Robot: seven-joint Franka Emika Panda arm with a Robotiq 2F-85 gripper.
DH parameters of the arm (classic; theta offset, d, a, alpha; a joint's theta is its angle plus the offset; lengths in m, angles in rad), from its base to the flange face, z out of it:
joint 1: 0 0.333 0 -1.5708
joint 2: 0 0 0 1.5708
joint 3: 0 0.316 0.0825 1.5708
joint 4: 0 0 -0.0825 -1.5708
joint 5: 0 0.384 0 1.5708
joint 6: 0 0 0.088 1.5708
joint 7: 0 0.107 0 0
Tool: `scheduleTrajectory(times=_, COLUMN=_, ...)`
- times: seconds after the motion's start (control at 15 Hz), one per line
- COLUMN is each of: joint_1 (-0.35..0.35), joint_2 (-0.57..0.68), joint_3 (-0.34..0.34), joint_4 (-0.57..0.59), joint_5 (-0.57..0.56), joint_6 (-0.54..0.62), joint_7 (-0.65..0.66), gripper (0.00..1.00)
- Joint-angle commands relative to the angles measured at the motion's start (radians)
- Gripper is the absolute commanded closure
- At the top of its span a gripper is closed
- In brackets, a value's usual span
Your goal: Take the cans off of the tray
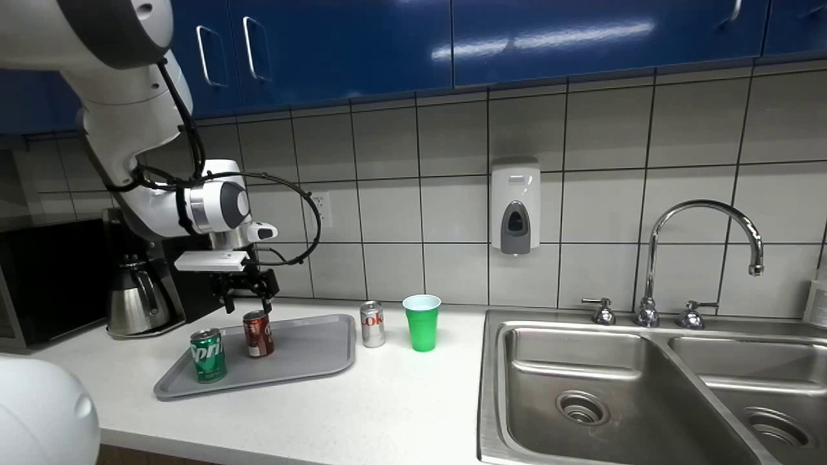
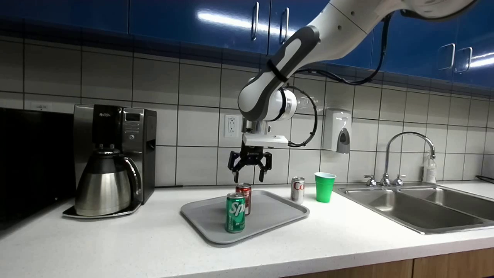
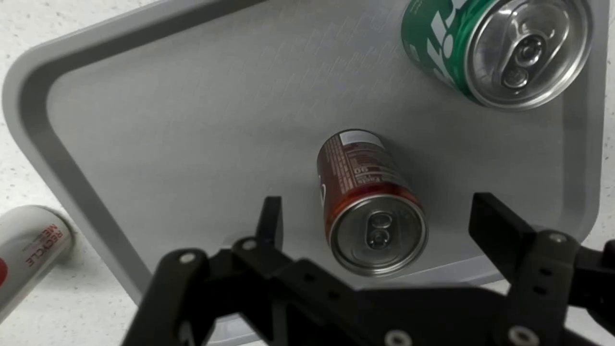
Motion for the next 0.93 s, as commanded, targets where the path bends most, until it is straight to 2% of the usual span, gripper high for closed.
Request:
scheduleTrajectory(times=0.0, joint_1=0.009, joint_2=0.039, joint_3=0.001, joint_4=0.067, joint_5=-0.034, joint_6=-0.064, joint_7=-0.012, gripper=0.00)
scheduleTrajectory(times=0.87, joint_1=0.026, joint_2=0.177, joint_3=-0.012, joint_4=0.224, joint_5=-0.041, joint_6=-0.146, joint_7=-0.009, gripper=0.00)
